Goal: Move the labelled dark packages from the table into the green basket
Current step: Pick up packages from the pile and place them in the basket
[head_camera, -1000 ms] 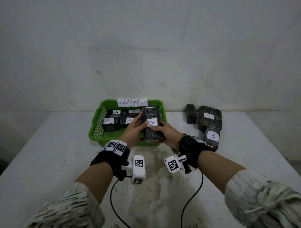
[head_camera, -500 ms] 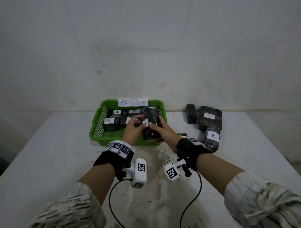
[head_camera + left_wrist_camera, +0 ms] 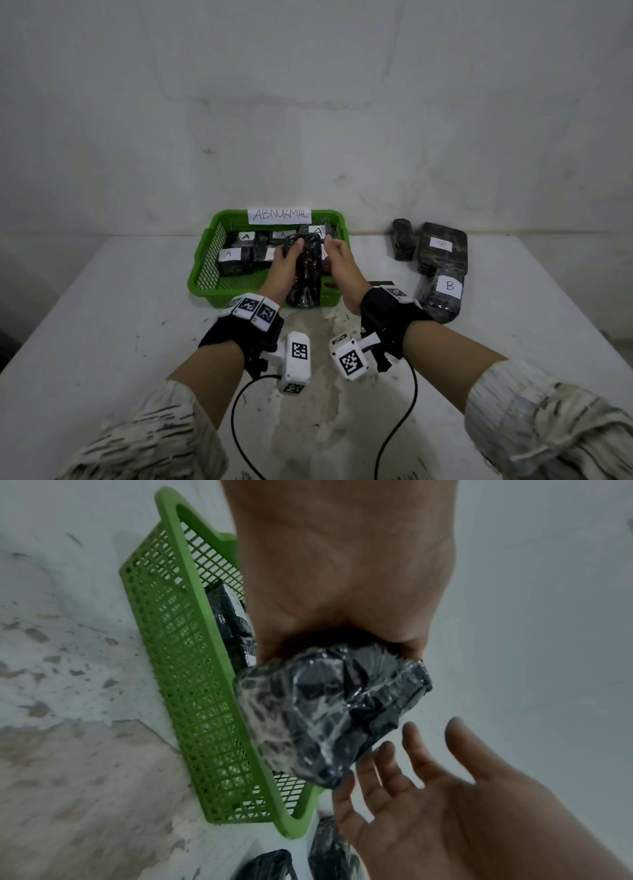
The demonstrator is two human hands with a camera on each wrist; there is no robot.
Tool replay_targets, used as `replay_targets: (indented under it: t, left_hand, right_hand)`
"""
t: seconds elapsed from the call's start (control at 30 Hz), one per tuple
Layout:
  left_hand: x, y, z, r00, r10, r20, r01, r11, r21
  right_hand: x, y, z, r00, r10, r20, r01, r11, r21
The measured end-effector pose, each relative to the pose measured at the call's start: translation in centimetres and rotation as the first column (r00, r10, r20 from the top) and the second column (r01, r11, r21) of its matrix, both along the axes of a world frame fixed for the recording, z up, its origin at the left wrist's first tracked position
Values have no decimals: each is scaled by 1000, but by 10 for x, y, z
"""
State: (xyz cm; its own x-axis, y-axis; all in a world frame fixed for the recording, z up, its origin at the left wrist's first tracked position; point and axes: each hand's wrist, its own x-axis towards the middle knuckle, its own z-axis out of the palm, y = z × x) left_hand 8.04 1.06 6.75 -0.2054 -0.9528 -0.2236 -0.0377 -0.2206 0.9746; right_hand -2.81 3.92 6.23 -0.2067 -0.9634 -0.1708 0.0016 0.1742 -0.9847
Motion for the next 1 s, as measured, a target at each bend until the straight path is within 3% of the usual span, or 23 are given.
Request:
replay_targets:
  t: [0.1, 0.27, 0.4, 0.5, 0.67, 0.83, 1.0]
  left_hand:
    - [-8, 5, 3, 1000, -19, -11, 19, 999, -36]
    - [-13, 3, -3, 1000, 2, 26, 0, 995, -96]
    - [-12, 1, 0, 991, 90, 96, -73, 982, -172]
    - [-10, -2, 2, 993, 109, 47, -103, 988, -116]
    - [-10, 1, -5, 996, 2, 85, 7, 995, -100]
    - [-4, -4, -6, 993, 32, 114, -17, 991, -135]
    - [-3, -2, -8, 998, -42, 47, 44, 997, -59]
  right_hand:
    - [12, 2, 4, 998, 61, 7, -61, 998, 3]
    - [12, -2, 6, 990, -46, -134, 39, 998, -52]
    - [12, 0, 4, 995, 30, -96, -37, 997, -74]
    - [12, 5, 2, 978, 129, -162, -142, 987, -74]
    - [8, 0, -4, 996, 23, -86, -28, 998, -53]
    - [9, 6, -1, 988, 129, -81, -132, 991, -30]
    - [3, 0, -7, 993, 93, -76, -97, 994, -51]
